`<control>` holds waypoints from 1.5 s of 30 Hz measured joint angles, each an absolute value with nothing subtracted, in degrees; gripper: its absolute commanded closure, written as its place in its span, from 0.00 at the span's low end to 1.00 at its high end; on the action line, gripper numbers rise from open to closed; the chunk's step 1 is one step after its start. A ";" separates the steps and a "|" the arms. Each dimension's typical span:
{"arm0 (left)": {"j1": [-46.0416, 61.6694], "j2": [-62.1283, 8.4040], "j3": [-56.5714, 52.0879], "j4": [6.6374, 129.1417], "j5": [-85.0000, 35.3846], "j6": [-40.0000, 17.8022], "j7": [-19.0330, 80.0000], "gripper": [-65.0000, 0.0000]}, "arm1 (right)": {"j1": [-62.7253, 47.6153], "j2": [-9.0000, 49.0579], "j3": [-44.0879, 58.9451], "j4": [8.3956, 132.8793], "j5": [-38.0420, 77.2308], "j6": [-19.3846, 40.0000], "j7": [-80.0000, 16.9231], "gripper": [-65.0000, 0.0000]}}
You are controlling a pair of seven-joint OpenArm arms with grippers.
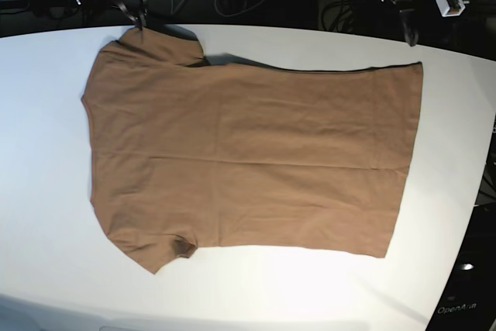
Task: Fold the T-shirt properly
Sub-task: 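Move the left gripper down to the opposite shoulder corner of the shirt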
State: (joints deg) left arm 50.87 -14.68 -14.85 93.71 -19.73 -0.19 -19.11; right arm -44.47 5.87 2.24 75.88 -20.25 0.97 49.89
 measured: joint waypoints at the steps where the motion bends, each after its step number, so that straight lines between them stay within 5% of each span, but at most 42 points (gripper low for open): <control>1: 49.76 -15.11 -14.85 93.71 -20.51 -0.19 -17.08 0.31 | -44.47 5.87 2.24 75.88 -20.23 0.86 49.91 0.99; 17: 38.83 -16.69 -14.81 93.45 -20.40 -0.60 2.00 0.31 | -44.45 5.82 2.24 75.92 -20.45 0.97 49.91 0.99; 45: 35.90 -16.51 -15.97 87.37 -20.64 -0.82 2.59 0.31 | -44.47 5.85 2.24 75.92 -20.47 0.99 49.89 0.99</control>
State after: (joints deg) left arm 35.90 -16.51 -15.97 87.37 -20.64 -0.82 2.59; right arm -44.47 5.85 2.24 75.92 -20.47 0.99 49.89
